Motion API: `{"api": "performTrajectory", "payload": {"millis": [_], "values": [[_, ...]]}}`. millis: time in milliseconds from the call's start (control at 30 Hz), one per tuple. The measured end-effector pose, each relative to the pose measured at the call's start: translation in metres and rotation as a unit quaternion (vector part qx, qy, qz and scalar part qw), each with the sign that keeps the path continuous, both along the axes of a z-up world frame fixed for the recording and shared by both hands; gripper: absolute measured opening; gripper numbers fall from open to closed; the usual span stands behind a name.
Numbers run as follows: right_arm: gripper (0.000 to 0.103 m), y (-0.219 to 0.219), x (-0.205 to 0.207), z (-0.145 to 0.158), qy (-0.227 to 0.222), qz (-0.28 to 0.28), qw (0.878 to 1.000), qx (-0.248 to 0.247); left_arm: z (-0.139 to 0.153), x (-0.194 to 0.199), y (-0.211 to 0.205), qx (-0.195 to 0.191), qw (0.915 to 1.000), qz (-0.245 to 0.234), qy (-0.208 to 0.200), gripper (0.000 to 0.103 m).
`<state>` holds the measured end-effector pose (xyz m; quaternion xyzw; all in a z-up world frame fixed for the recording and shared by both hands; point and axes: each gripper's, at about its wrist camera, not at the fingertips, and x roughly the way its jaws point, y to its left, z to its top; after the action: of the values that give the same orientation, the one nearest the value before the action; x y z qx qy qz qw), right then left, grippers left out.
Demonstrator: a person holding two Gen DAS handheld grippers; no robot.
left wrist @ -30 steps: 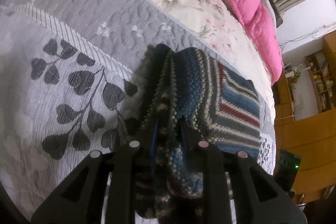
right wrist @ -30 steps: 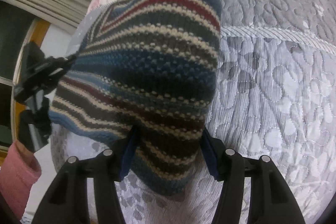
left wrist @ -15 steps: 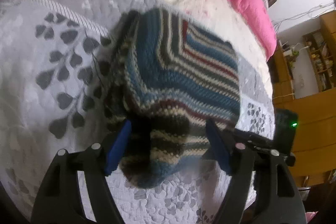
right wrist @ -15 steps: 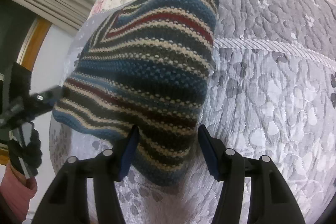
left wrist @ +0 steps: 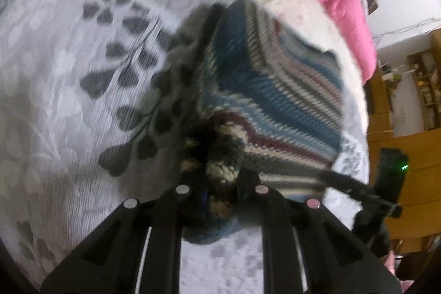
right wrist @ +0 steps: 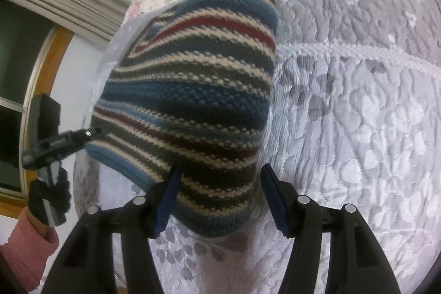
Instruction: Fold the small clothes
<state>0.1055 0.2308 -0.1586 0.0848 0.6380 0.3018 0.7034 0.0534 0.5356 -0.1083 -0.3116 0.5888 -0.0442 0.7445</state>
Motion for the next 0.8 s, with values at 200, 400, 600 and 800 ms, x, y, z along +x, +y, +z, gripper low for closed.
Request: {"api": "performTrajectory", "payload": {"millis": [200, 400, 600, 800], "values": [[0.063, 0.011, 0.000, -0.022, 0.006, 0.003, 0.999, -0.035, -0.024, 0.002, -0.007, 0.016, 0.9999, 0.003, -0.003, 0.018], [0.066, 0.011, 0.002, -0.030, 0.010, -0.001, 0.999, -0.035, -0.026, 0.003, -0.004, 0.008, 1.0000, -0.001, -0.005, 0.020], [0.067, 0.019, -0.001, -0.031, 0.005, 0.002, 0.999, -0.035, -0.026, 0.003, -0.005, 0.005, 1.0000, 0.002, -0.004, 0.027], [0.067, 0.000, 0.006, -0.002, -0.022, -0.005, 0.999, -0.023, 0.005, 0.003, 0.001, -0.013, 0.9997, -0.001, -0.021, 0.041]]}}
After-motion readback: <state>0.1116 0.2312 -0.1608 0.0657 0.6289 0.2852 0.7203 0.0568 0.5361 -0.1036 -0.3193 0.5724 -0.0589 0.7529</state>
